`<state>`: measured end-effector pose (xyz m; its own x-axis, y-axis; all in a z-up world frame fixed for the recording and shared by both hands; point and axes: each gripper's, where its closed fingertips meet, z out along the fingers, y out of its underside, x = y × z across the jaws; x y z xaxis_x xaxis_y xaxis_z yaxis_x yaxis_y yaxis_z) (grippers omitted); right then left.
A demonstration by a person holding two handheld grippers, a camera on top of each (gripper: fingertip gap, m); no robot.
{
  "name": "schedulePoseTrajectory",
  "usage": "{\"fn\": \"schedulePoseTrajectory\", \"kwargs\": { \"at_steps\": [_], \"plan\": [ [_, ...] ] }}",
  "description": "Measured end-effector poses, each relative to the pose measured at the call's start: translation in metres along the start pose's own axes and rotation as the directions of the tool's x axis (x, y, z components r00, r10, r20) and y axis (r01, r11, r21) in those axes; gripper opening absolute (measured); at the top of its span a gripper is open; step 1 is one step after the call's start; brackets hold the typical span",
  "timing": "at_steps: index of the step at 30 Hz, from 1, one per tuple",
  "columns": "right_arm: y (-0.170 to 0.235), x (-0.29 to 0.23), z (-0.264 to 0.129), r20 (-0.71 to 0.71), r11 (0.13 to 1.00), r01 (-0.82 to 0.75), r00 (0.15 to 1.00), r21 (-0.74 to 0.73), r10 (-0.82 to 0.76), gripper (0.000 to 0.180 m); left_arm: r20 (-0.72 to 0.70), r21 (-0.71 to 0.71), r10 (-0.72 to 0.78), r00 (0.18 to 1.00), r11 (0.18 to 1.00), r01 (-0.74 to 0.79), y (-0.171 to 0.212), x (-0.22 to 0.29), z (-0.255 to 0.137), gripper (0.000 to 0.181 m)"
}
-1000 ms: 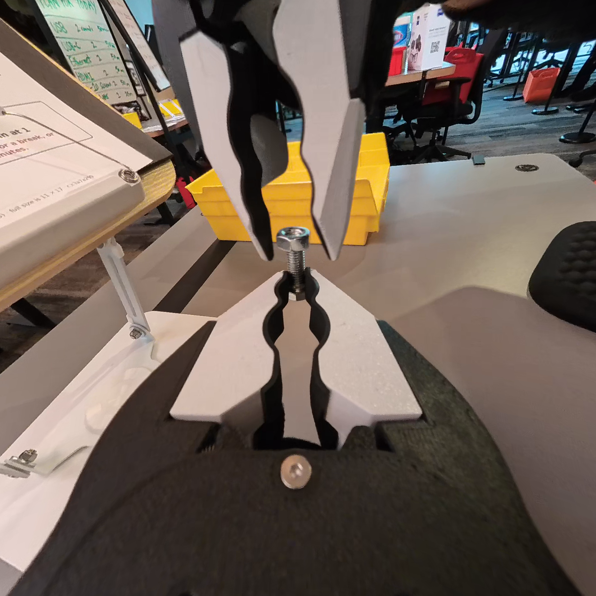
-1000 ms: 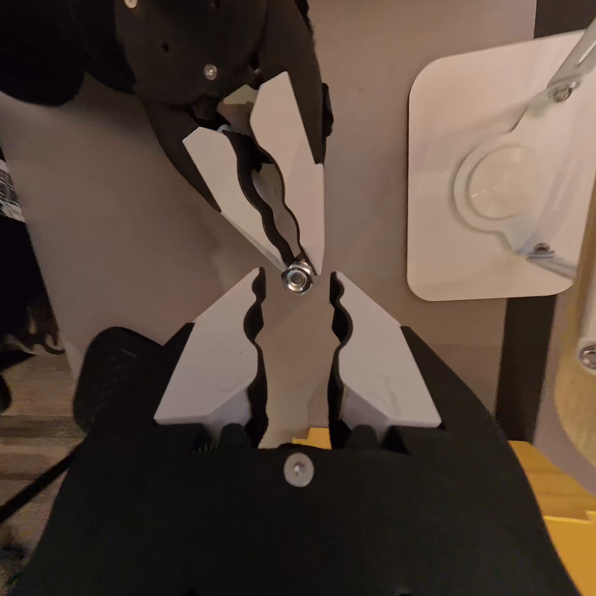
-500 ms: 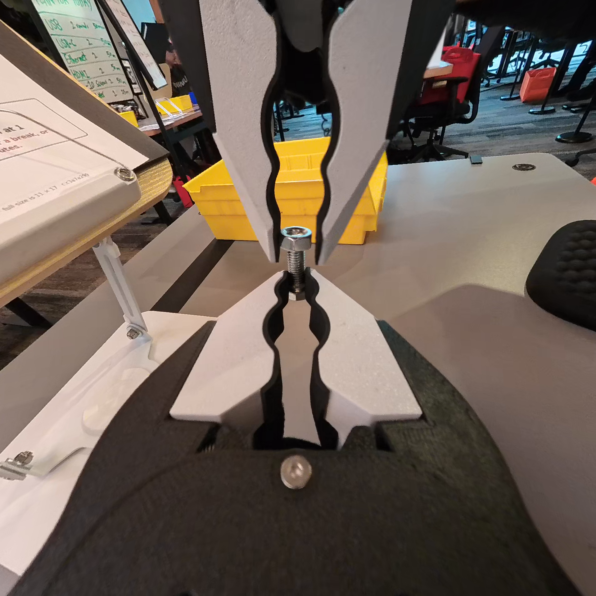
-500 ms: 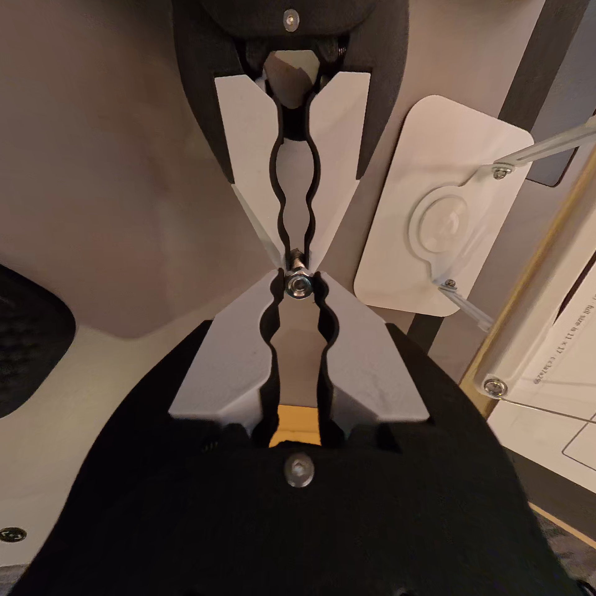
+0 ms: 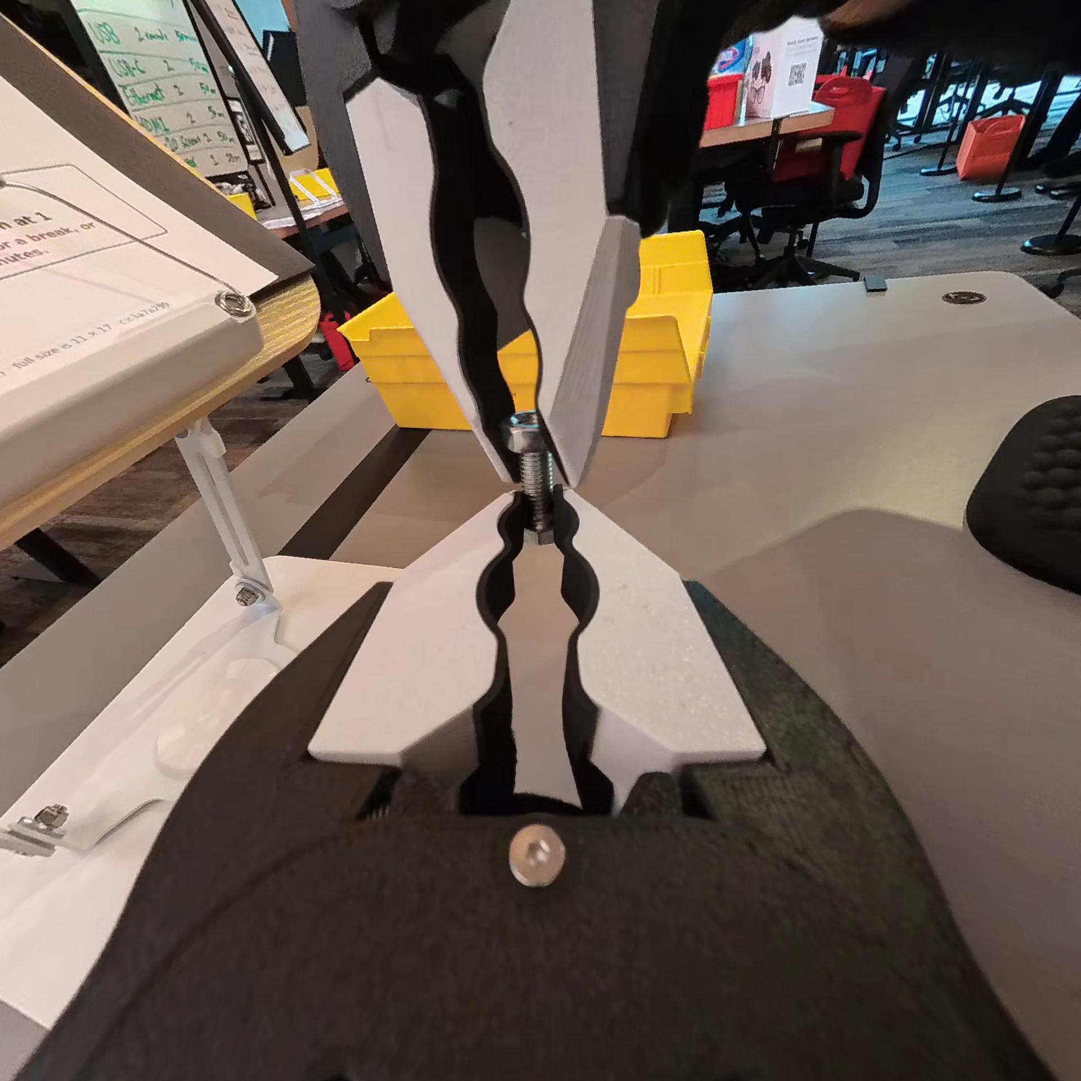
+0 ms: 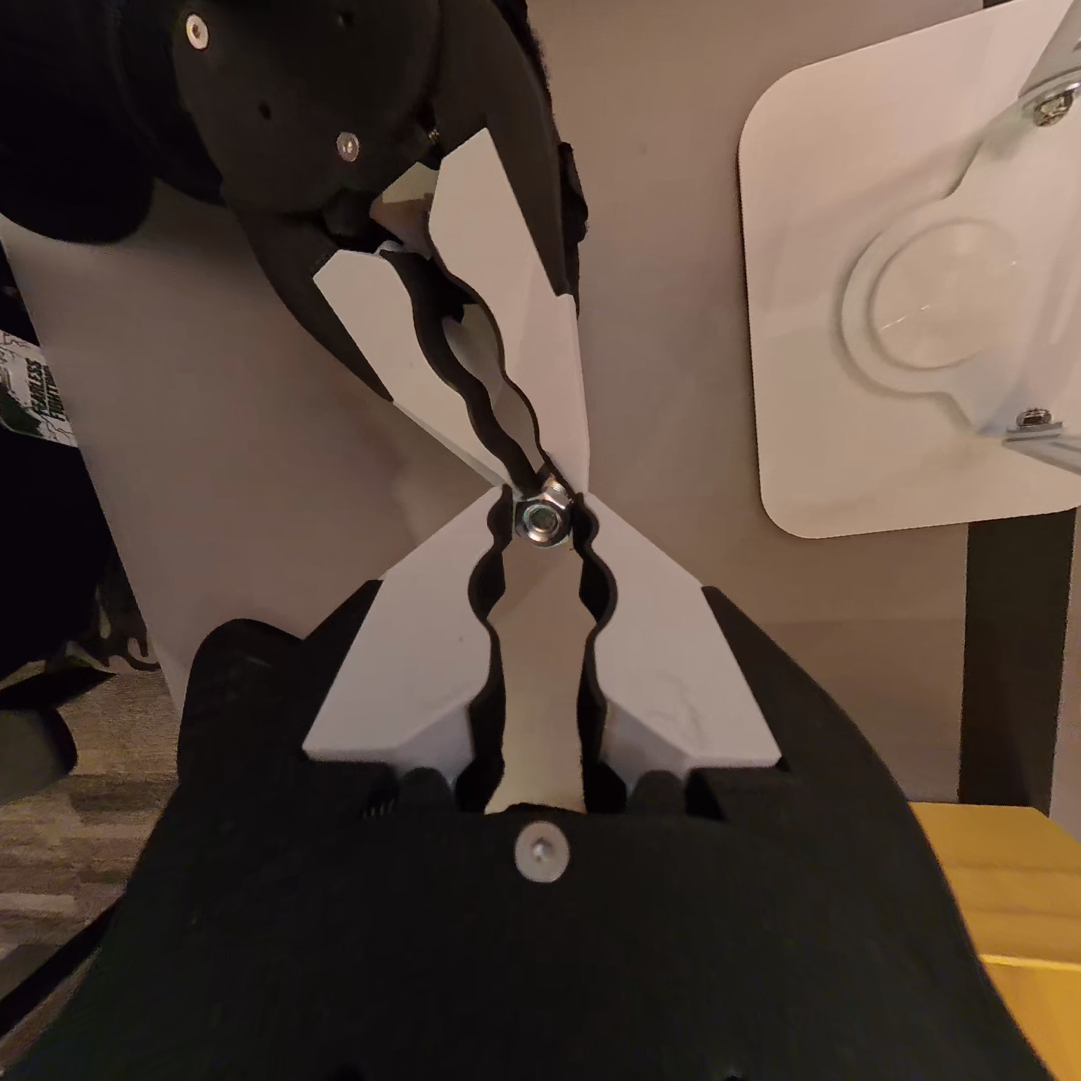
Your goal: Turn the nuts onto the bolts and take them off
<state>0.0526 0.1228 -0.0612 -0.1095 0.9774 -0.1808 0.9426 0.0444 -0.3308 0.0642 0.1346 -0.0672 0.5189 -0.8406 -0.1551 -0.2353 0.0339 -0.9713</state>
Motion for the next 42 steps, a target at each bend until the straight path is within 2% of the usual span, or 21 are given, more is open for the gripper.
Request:
{"fn": "schedulePoseTrajectory", "kwargs": {
  "at_steps": [1, 3, 7, 13, 18, 22, 26, 29, 30, 32, 36, 39, 42],
  "plan": [
    [0.001, 0.000, 0.001, -0.007, 1.000, 0.017, 1.000, -0.005, -0.017, 0.024, -0.002, 0.005, -0.002, 1.000, 1.000, 0.002, -0.001, 0.000, 0.000, 0.007],
    [0.002, 0.002, 0.001, -0.037, 0.998, 0.052, 0.998, -0.020, -0.053, 0.036, -0.002, 0.007, -0.002, 1.000, 1.000, 0.002, -0.002, 0.000, 0.000, 0.007],
    [-0.001, 0.001, -0.006, -0.073, 0.989, 0.144, 0.987, -0.011, -0.145, 0.041, -0.001, 0.008, -0.006, 1.000, 1.000, 0.006, -0.002, 0.000, -0.001, 0.007],
    [0.002, 0.000, -0.009, -0.160, 0.926, 0.360, 0.913, -0.114, -0.375, 0.031, -0.006, 0.007, -0.005, 1.000, 1.000, 0.005, -0.001, 0.001, 0.000, 0.007],
    [0.001, 0.002, -0.007, -0.184, 0.900, 0.409, 0.883, -0.148, -0.432, 0.018, -0.007, 0.007, -0.001, 1.000, 1.000, 0.001, -0.002, 0.002, 0.000, 0.007],
    [0.002, 0.003, -0.007, -0.162, 0.936, 0.331, 0.924, -0.119, -0.347, 0.018, -0.005, 0.008, -0.001, 1.000, 1.000, 0.001, -0.002, 0.001, 0.000, 0.007],
    [0.000, 0.004, -0.005, -0.070, 1.000, -0.009, 0.998, -0.026, 0.007, 0.018, 0.001, 0.000, -0.003, 1.000, 1.000, 0.003, 0.000, 0.000, 0.000, 0.007],
    [-0.001, 0.002, -0.004, -0.014, 0.996, -0.088, 0.996, 0.003, 0.088, 0.018, 0.002, -0.002, -0.004, 1.000, 1.000, 0.004, 0.001, -0.001, 0.000, 0.007],
    [-0.001, 0.002, -0.004, -0.013, 0.998, -0.070, 0.997, 0.004, 0.070, 0.018, 0.002, 0.002, -0.005, 1.000, 1.000, 0.005, 0.000, 0.000, 0.000, 0.007],
    [0.000, 0.004, -0.007, -0.051, 1.000, -0.012, 0.999, -0.004, 0.012, 0.035, -0.001, 0.006, -0.003, 1.000, 1.000, 0.003, -0.001, 0.000, 0.000, 0.007],
    [-0.006, -0.001, -0.015, -0.099, 0.981, 0.195, 0.976, 0.010, -0.193, 0.040, -0.003, 0.007, -0.005, 1.000, 1.000, 0.005, -0.001, 0.000, 0.000, 0.007],
    [-0.001, 0.000, -0.014, -0.167, 0.928, 0.367, 0.912, -0.073, -0.374, 0.040, -0.006, 0.005, -0.004, 1.000, 1.000, 0.004, -0.001, 0.002, 0.001, 0.007],
    [0.005, 0.005, -0.011, -0.201, 0.864, 0.473, 0.842, -0.173, -0.501, 0.036, -0.007, 0.005, -0.002, 1.000, 1.000, 0.002, -0.001, 0.002, 0.000, 0.007]
  ]
}}
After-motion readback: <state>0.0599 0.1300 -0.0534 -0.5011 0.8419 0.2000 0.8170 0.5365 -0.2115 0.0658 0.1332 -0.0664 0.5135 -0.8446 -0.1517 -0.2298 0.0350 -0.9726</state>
